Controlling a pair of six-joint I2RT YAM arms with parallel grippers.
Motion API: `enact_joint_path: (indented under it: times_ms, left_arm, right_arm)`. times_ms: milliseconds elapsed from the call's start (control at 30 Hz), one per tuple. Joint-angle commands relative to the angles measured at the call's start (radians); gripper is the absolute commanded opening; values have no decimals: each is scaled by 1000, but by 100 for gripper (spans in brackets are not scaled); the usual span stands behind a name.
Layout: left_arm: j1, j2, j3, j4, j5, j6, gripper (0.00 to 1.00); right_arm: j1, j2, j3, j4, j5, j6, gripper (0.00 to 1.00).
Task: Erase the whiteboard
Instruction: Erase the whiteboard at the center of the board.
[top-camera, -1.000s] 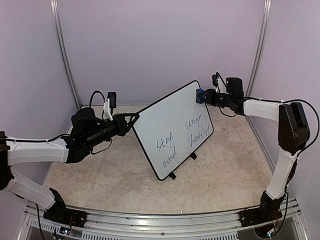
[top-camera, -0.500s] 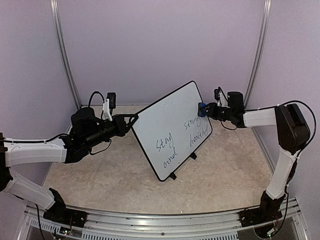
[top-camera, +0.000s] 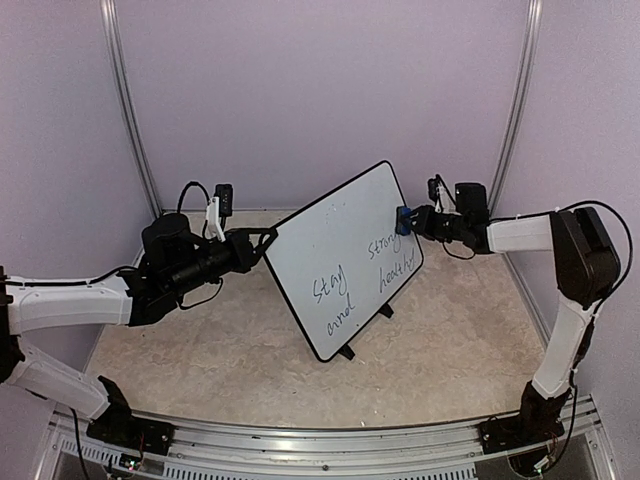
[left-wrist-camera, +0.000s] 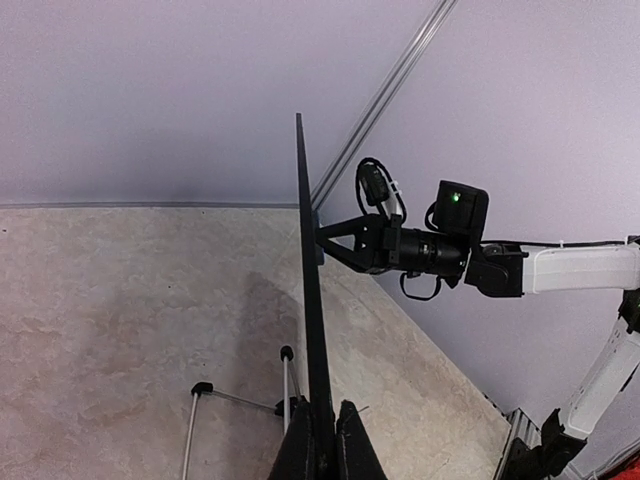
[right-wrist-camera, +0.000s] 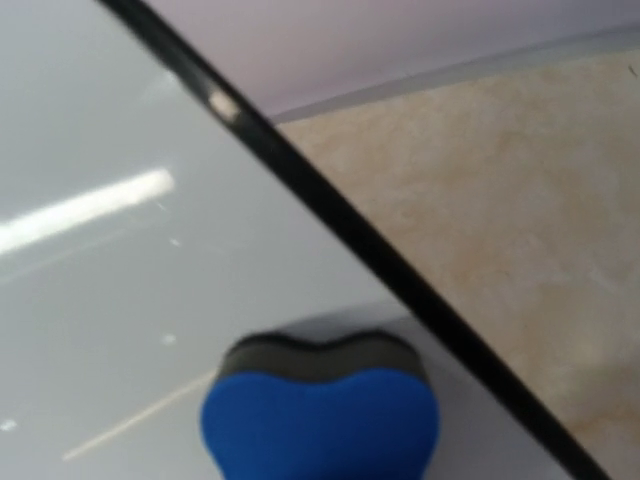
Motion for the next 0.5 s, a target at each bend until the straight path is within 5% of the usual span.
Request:
enact_joint_path:
  times_ms: [0,467]
  left_arm:
    - [-45,-13,26,15,183,101,0]
    - [-52,-17,38,-9,152,79,0]
  right_arm:
    - [85,-30,92,-107,4,-138,25]
    - [385,-164,-79,-162,276,-366,26]
